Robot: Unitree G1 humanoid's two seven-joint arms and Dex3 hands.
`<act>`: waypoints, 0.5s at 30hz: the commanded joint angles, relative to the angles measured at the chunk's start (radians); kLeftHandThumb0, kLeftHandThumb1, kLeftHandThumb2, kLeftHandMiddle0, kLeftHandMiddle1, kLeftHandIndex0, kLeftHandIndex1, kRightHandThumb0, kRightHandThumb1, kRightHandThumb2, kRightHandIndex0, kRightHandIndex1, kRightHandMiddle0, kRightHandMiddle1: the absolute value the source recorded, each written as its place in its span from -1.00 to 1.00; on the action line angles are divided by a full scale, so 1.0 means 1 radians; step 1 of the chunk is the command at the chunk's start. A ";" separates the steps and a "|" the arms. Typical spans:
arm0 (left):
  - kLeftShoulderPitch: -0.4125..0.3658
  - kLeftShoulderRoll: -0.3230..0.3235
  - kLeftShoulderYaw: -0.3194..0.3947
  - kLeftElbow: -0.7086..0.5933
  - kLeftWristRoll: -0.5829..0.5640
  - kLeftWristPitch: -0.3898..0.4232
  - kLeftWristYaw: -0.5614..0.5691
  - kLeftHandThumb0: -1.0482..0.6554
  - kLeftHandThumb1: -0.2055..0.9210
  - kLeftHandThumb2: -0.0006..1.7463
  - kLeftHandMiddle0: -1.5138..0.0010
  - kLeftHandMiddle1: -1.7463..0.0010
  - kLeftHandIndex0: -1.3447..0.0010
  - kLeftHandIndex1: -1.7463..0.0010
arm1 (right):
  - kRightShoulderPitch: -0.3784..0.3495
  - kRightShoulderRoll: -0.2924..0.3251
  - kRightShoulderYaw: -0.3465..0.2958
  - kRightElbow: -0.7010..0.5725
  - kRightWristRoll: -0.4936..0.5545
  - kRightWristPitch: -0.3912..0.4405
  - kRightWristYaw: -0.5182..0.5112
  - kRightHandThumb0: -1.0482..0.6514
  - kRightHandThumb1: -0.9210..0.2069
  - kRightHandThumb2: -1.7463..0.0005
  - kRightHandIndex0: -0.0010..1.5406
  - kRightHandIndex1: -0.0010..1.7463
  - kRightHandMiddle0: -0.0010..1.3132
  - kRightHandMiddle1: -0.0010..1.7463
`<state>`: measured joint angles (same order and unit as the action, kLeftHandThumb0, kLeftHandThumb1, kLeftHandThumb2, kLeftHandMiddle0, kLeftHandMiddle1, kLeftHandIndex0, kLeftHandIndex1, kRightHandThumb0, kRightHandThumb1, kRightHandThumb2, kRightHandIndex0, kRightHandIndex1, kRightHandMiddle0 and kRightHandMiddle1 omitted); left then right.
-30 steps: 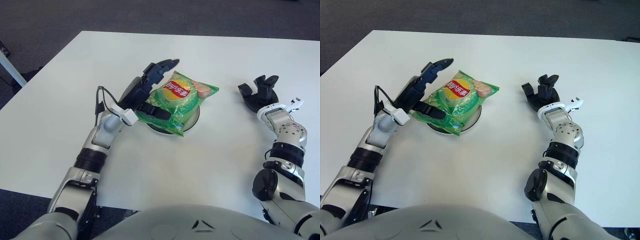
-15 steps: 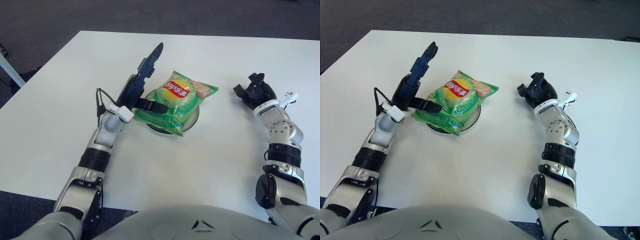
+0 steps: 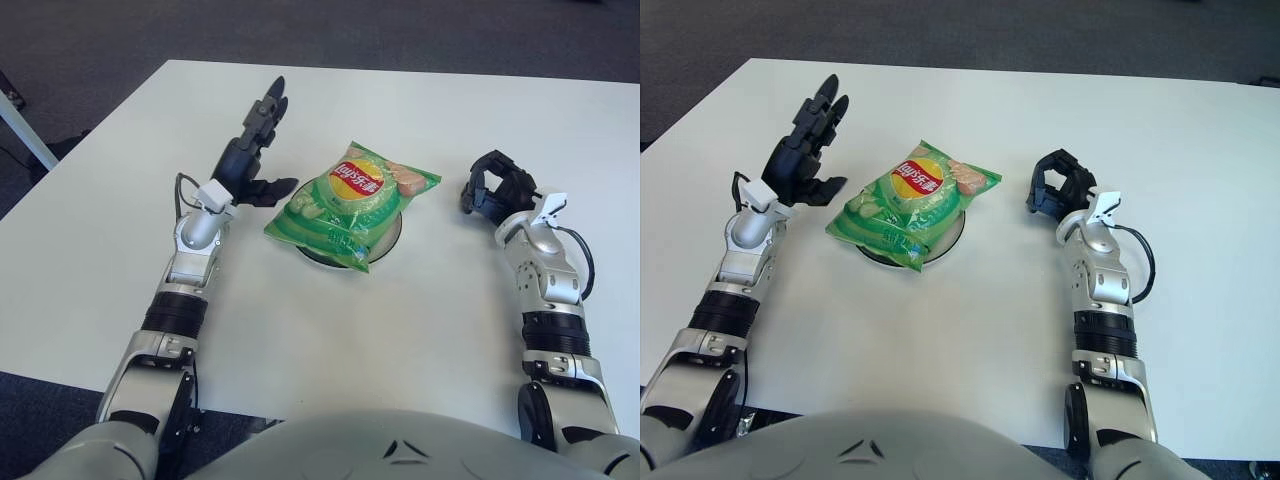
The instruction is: Put the snack into the plate.
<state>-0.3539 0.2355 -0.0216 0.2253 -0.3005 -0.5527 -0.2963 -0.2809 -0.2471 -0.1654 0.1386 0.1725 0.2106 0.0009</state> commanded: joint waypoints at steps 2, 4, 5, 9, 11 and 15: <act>-0.006 -0.045 0.053 -0.050 -0.124 0.102 -0.017 -0.88 1.00 -0.27 0.75 0.87 1.00 0.41 | 0.041 -0.003 0.038 0.015 -0.080 0.005 -0.021 -0.32 -0.01 -0.45 0.60 1.00 -0.11 1.00; -0.008 -0.045 0.082 -0.067 -0.157 0.140 -0.017 -0.88 1.00 -0.26 0.71 0.85 1.00 0.32 | 0.041 -0.003 0.046 0.019 -0.102 0.001 -0.027 -0.32 -0.01 -0.45 0.59 1.00 -0.12 1.00; -0.009 -0.042 0.100 -0.071 -0.173 0.155 -0.016 -0.86 1.00 -0.21 0.67 0.83 1.00 0.25 | 0.040 -0.005 0.051 0.023 -0.115 0.001 -0.029 -0.32 -0.02 -0.44 0.58 1.00 -0.12 1.00; -0.004 -0.033 0.164 -0.065 -0.205 0.184 -0.023 -0.83 1.00 -0.19 0.61 0.59 1.00 0.00 | 0.037 -0.008 0.066 0.032 -0.151 0.001 -0.037 -0.31 -0.04 -0.42 0.57 1.00 -0.14 1.00; 0.025 -0.037 0.201 -0.058 -0.174 0.164 0.013 -0.81 1.00 -0.18 0.59 0.35 1.00 -0.19 | 0.035 -0.010 0.079 0.038 -0.176 0.004 -0.042 -0.31 -0.04 -0.42 0.57 1.00 -0.14 1.00; 0.058 -0.072 0.240 -0.056 -0.066 0.137 0.126 -0.73 1.00 -0.20 0.55 -0.13 0.90 -0.56 | 0.031 -0.011 0.093 0.044 -0.209 0.013 -0.047 -0.31 -0.04 -0.42 0.58 1.00 -0.13 1.00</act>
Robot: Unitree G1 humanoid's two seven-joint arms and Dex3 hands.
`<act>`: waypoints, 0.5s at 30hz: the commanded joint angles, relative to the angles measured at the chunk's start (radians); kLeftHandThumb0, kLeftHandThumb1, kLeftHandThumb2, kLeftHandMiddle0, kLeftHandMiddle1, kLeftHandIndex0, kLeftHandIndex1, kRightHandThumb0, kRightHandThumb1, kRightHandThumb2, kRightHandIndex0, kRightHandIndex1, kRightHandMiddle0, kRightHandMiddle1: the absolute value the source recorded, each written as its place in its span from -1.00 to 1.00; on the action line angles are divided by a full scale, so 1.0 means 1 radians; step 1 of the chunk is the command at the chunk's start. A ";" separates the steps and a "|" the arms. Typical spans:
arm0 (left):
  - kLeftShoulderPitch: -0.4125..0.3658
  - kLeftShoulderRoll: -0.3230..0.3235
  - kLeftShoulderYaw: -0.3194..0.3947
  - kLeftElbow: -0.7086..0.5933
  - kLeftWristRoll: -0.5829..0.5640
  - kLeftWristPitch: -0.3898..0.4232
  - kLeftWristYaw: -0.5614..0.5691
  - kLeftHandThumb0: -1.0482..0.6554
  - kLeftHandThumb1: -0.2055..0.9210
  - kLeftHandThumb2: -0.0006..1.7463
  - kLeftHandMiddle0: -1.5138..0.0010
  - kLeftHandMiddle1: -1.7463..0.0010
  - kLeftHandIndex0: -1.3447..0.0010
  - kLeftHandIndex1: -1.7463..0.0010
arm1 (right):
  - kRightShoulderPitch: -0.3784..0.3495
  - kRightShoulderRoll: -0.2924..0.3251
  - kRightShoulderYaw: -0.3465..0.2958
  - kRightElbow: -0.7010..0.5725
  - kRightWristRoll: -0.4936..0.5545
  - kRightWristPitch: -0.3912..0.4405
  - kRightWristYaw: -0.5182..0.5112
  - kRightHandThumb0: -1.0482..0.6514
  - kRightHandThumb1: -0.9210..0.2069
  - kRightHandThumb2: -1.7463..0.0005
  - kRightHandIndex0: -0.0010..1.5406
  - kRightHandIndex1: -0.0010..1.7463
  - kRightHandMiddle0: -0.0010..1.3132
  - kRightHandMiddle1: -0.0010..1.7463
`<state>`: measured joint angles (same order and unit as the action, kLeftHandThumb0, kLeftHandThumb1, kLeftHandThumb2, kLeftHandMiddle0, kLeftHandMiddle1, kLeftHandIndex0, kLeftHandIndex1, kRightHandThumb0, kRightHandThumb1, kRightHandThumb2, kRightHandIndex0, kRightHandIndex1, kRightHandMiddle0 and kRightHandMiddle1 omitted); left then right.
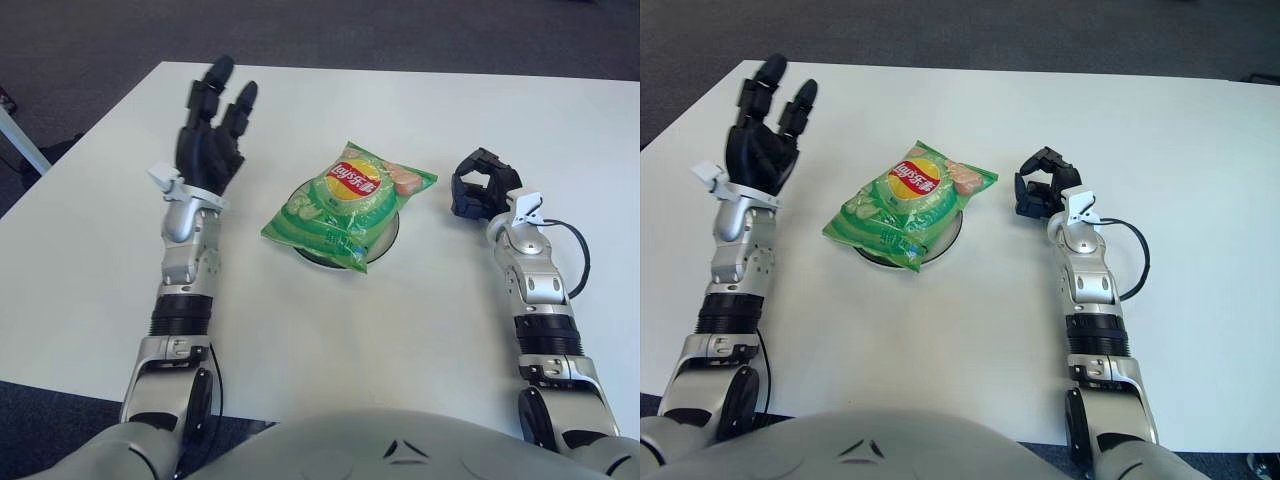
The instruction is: Put the snack into the plate.
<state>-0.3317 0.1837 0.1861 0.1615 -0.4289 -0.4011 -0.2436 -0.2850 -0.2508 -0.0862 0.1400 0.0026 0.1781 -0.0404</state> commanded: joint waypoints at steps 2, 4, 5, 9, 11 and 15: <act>0.036 -0.034 0.041 0.006 0.122 -0.018 0.132 -0.70 1.00 -0.21 0.54 -0.26 0.85 -0.65 | 0.035 -0.010 0.021 0.044 -0.053 0.049 -0.004 -0.31 -0.03 -0.42 0.58 1.00 -0.13 1.00; 0.037 -0.046 0.045 0.009 0.192 -0.021 0.193 -0.50 0.88 -0.18 0.46 -0.52 0.70 -0.85 | 0.032 -0.015 0.029 0.049 -0.072 0.051 -0.003 -0.32 -0.01 -0.45 0.60 1.00 -0.11 1.00; 0.046 -0.056 0.042 0.019 0.224 -0.027 0.217 -0.44 0.84 -0.16 0.44 -0.57 0.66 -0.88 | 0.030 -0.020 0.037 0.054 -0.087 0.050 -0.004 -0.32 0.00 -0.45 0.61 1.00 -0.11 1.00; 0.081 -0.082 0.039 0.116 0.280 -0.059 0.255 -0.27 0.63 -0.05 0.31 -0.84 0.53 -0.97 | 0.020 -0.036 0.053 0.074 -0.131 0.058 -0.008 -0.33 0.03 -0.47 0.64 1.00 -0.09 1.00; 0.077 -0.081 0.046 0.175 0.296 -0.070 0.269 -0.25 0.59 -0.03 0.24 -0.92 0.51 -0.99 | 0.014 -0.039 0.054 0.085 -0.140 0.060 -0.007 -0.33 0.03 -0.47 0.65 1.00 -0.09 1.00; 0.065 -0.071 0.055 0.306 0.322 -0.101 0.284 -0.23 0.54 0.01 0.05 -0.98 0.47 -1.00 | 0.003 -0.045 0.051 0.115 -0.146 0.057 -0.005 -0.33 0.03 -0.48 0.66 1.00 -0.09 1.00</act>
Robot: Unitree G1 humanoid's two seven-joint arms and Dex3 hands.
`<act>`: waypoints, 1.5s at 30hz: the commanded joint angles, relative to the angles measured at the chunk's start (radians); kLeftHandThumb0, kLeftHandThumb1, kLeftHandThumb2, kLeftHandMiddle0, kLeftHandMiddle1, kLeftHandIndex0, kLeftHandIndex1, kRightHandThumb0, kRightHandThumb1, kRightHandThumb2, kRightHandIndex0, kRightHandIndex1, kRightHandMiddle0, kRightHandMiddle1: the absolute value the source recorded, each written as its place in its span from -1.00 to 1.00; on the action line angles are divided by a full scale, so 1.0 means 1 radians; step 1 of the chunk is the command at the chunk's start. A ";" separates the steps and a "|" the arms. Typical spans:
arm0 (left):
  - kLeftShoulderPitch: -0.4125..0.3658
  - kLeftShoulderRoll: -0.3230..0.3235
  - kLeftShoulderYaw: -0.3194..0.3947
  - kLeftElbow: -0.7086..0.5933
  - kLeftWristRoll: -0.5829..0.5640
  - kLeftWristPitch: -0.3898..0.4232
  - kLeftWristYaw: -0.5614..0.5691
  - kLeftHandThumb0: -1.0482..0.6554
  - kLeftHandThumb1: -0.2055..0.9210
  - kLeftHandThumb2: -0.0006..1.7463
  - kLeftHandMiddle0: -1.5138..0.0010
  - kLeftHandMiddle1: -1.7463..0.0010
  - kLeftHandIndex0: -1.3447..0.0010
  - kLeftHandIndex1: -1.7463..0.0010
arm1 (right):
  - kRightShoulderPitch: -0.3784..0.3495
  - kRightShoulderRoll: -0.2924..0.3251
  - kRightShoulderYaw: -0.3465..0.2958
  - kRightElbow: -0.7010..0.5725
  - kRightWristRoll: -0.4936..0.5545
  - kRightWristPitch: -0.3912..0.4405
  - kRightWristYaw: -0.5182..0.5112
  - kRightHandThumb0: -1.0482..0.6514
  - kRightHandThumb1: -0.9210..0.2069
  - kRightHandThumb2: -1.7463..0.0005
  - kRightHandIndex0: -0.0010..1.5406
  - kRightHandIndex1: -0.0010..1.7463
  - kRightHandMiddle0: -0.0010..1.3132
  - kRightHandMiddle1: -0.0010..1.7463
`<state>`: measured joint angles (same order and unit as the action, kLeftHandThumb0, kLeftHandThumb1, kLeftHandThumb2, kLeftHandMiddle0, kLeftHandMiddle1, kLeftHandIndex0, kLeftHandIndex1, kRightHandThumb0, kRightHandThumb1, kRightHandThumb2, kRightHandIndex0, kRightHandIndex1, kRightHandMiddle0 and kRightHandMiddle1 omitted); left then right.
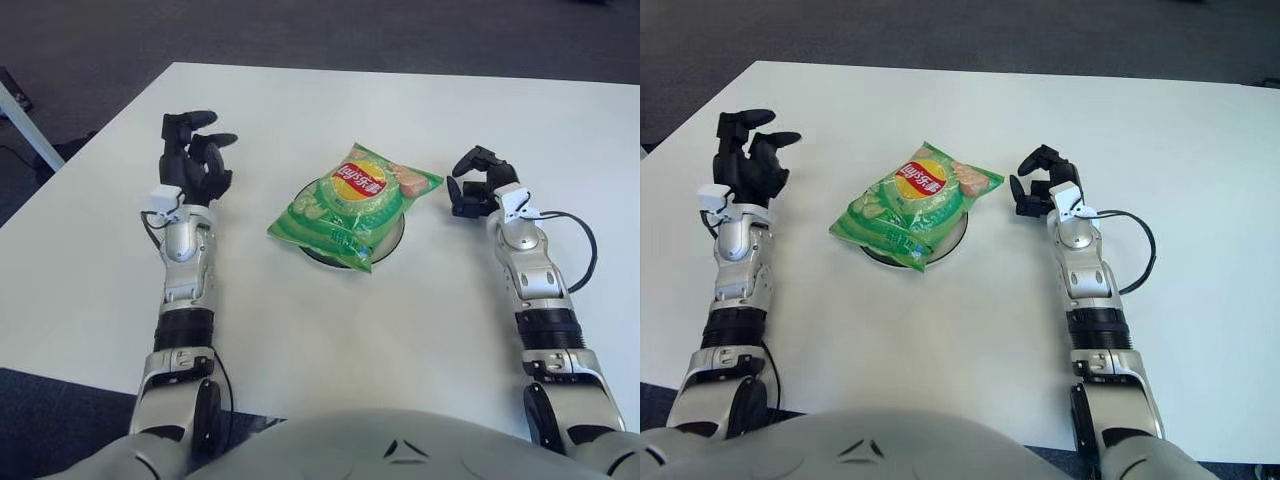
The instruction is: Put the snack into the plate.
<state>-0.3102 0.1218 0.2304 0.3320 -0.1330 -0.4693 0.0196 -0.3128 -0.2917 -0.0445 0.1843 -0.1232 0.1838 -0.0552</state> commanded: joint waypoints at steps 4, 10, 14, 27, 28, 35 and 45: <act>0.013 0.038 0.009 0.300 0.080 -0.078 0.039 -0.24 0.44 0.09 -0.14 -1.00 0.41 -1.00 | 0.015 -0.008 -0.005 0.131 -0.009 0.012 0.016 -0.33 0.04 -0.48 0.69 1.00 -0.08 1.00; -0.019 0.053 -0.013 0.388 0.105 -0.070 0.029 -0.27 0.27 0.23 -0.35 -1.00 0.31 -1.00 | -0.005 0.005 -0.037 0.210 0.033 -0.078 0.032 -0.33 0.04 -0.48 0.71 1.00 -0.08 1.00; -0.026 0.050 -0.012 0.398 0.077 -0.052 -0.011 -0.29 0.17 0.32 -0.50 -1.00 0.24 -1.00 | -0.017 0.015 -0.054 0.252 0.059 -0.129 0.034 -0.33 0.04 -0.48 0.72 1.00 -0.08 1.00; 0.063 0.033 -0.065 0.312 0.054 -0.008 -0.113 -0.31 0.03 0.43 -0.69 -1.00 0.15 -1.00 | -0.039 0.017 -0.058 0.317 0.062 -0.190 0.031 -0.33 0.07 -0.50 0.74 1.00 -0.06 1.00; 0.065 0.036 -0.072 0.313 0.055 -0.007 -0.125 -0.31 0.06 0.40 -0.69 -1.00 0.17 -1.00 | -0.042 0.014 -0.056 0.324 0.059 -0.192 0.034 -0.33 0.07 -0.51 0.74 1.00 -0.06 1.00; 0.059 0.040 -0.088 0.312 0.057 -0.051 -0.150 -0.29 0.11 0.36 -0.68 -1.00 0.21 -1.00 | -0.057 -0.001 -0.045 0.366 0.047 -0.208 0.043 -0.34 0.09 -0.52 0.75 1.00 -0.05 1.00; 0.030 0.039 -0.077 0.374 0.072 -0.117 -0.128 -0.29 0.13 0.35 -0.69 -1.00 0.22 -1.00 | -0.096 -0.016 -0.039 0.441 0.048 -0.231 0.066 -0.34 0.08 -0.51 0.76 1.00 -0.06 1.00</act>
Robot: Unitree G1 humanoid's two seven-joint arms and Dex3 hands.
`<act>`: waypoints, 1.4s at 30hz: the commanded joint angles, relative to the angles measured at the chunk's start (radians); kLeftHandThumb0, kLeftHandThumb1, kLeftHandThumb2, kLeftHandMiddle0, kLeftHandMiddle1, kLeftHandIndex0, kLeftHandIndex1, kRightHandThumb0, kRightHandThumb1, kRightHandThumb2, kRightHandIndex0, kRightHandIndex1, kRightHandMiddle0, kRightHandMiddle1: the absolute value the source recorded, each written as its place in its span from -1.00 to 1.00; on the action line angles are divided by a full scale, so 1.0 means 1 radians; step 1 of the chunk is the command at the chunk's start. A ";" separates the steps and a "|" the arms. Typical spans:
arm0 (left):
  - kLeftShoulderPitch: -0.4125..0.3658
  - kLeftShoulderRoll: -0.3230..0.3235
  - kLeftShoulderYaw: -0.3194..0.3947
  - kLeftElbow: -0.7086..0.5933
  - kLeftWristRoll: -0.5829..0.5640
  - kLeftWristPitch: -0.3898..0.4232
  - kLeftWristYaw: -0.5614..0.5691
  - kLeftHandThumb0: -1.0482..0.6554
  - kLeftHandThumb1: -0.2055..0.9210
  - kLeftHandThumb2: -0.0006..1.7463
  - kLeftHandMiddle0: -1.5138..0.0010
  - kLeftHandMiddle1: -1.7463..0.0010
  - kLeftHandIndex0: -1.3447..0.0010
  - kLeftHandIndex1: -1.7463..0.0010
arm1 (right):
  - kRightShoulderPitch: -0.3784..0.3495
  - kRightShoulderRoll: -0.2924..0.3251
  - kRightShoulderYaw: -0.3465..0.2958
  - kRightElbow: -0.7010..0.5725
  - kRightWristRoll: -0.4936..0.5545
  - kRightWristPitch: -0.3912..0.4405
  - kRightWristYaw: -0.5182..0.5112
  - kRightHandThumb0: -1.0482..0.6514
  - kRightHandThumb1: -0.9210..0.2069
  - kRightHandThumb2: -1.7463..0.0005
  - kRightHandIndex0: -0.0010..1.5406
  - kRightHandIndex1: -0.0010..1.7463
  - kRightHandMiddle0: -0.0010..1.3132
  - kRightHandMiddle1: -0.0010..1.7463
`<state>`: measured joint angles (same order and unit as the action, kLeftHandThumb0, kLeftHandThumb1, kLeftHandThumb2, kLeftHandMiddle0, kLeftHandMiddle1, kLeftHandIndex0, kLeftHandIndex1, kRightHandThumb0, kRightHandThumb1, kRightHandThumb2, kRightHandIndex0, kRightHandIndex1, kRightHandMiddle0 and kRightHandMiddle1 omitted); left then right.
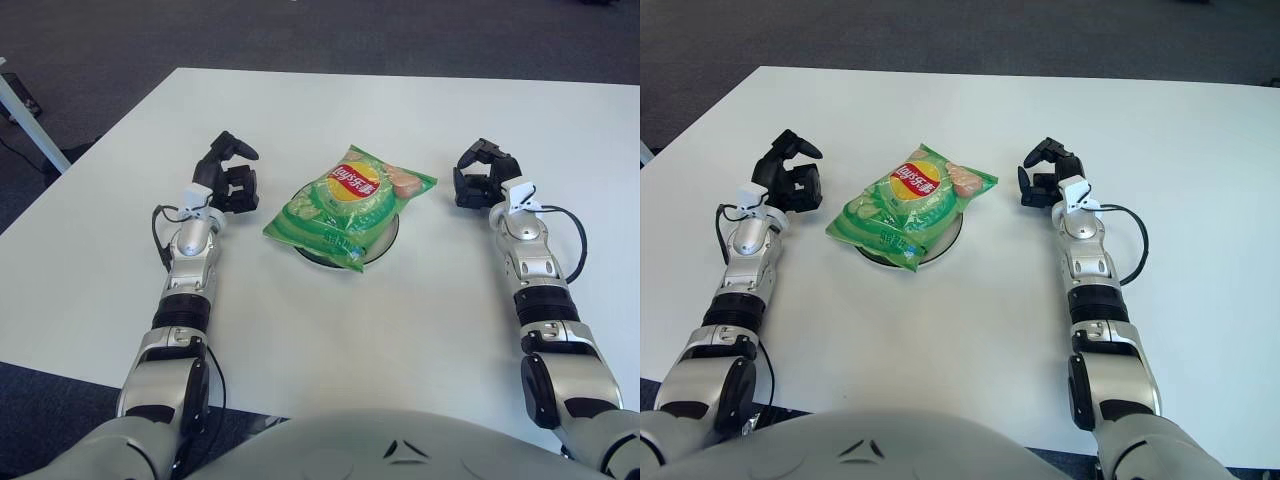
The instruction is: Put the snack into the plate.
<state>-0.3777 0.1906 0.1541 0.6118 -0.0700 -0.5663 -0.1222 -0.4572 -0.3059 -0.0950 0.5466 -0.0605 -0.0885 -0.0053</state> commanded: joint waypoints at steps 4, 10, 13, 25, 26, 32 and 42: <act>0.086 -0.032 0.006 0.111 0.003 -0.030 0.014 -0.30 0.11 0.36 -0.71 -1.00 0.21 -1.00 | 0.037 -0.004 0.011 0.100 -0.012 0.027 0.018 -0.33 0.07 -0.50 0.76 1.00 -0.06 1.00; 0.059 -0.020 0.010 0.157 0.015 -0.049 0.022 -0.30 0.10 0.37 -0.71 -1.00 0.20 -1.00 | 0.017 -0.006 0.010 0.133 -0.012 0.018 0.011 -0.33 0.07 -0.51 0.76 1.00 -0.06 1.00; 0.049 -0.015 0.007 0.180 0.028 -0.059 0.030 -0.30 0.11 0.36 -0.69 -1.00 0.21 -1.00 | 0.008 -0.004 0.006 0.149 -0.010 0.017 0.001 -0.33 0.07 -0.51 0.76 1.00 -0.06 1.00; 0.052 -0.024 -0.011 0.188 0.038 -0.068 0.039 -0.29 0.13 0.34 -0.66 -1.00 0.22 -1.00 | 0.003 -0.013 0.017 0.187 -0.027 -0.018 -0.023 -0.34 0.08 -0.51 0.76 1.00 -0.05 1.00; 0.052 -0.026 -0.013 0.186 0.040 -0.068 0.042 -0.29 0.14 0.34 -0.66 -1.00 0.22 -1.00 | 0.004 -0.014 0.017 0.186 -0.028 -0.019 -0.024 -0.34 0.08 -0.51 0.77 1.00 -0.06 1.00; 0.049 -0.032 -0.023 0.192 0.049 -0.080 0.054 -0.29 0.16 0.33 -0.65 -1.00 0.24 -1.00 | 0.009 -0.019 0.024 0.184 -0.041 -0.034 -0.050 -0.31 -0.06 -0.40 0.76 1.00 -0.15 1.00; 0.042 -0.042 -0.035 0.197 0.055 -0.091 0.058 -0.28 0.17 0.32 -0.68 -1.00 0.24 -1.00 | -0.004 -0.038 0.037 0.229 -0.060 -0.064 -0.048 -0.32 -0.01 -0.44 0.70 1.00 -0.12 1.00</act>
<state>-0.4471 0.1904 0.1386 0.7274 -0.0372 -0.6491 -0.0748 -0.5208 -0.3423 -0.0749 0.7080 -0.0965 -0.1970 -0.0674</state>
